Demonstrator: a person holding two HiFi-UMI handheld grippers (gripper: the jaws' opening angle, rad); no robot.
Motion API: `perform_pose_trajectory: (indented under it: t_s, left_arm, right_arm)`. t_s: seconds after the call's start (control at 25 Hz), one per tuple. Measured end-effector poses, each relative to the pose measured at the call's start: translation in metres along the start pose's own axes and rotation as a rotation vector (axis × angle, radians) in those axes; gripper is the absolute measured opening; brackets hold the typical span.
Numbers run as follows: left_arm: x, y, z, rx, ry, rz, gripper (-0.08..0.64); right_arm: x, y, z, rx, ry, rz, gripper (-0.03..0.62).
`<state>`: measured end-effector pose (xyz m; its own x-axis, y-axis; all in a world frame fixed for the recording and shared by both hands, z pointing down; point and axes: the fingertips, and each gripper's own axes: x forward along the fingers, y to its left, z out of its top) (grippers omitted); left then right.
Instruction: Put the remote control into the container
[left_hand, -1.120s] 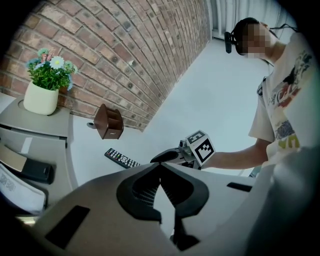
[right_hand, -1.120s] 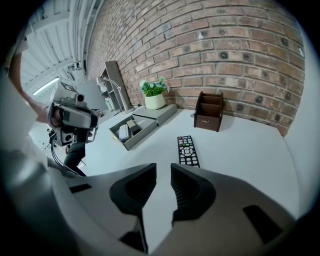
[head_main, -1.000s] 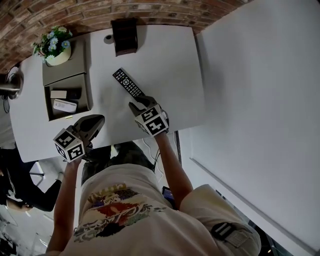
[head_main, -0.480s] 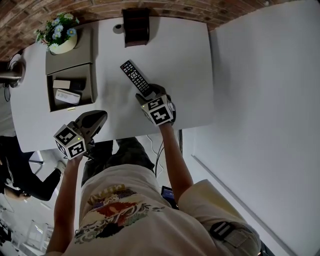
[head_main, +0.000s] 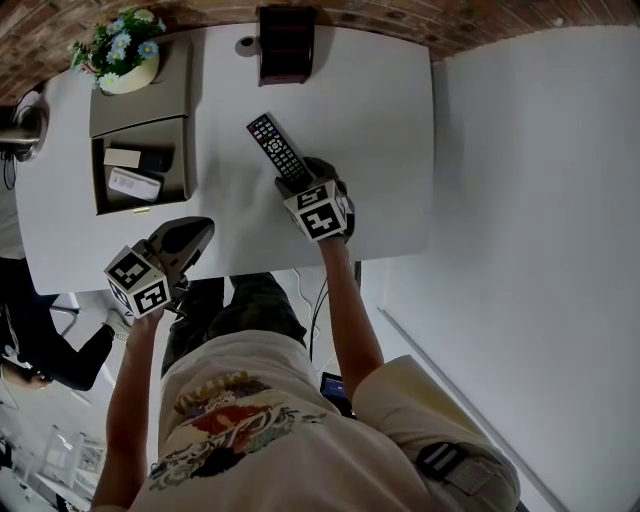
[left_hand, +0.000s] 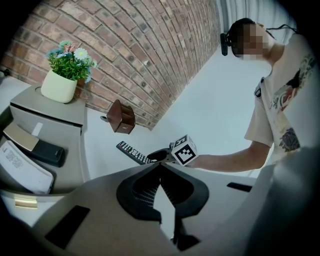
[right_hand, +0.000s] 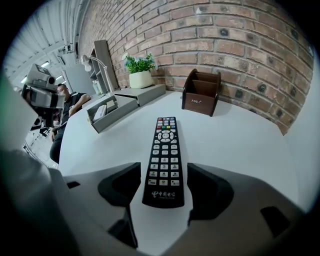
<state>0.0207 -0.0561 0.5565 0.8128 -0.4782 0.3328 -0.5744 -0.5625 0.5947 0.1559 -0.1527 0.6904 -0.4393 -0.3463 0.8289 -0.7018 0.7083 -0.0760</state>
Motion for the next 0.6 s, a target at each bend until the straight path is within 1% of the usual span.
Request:
perform_pose_trajectory:
  t_s: [0.28,0.6]
  left_arm:
    - [-0.007,0.007,0.001,-0.019,-0.009,0.019,0.005]
    - [-0.012,0.011,0.005,-0.02,-0.022,0.03,0.005]
  right_arm:
    - [0.011,0.0,-0.005,-0.024,0.056,-0.006,0.281]
    - [0.013,-0.001,-0.005,-0.01,0.089,0.001,0.282]
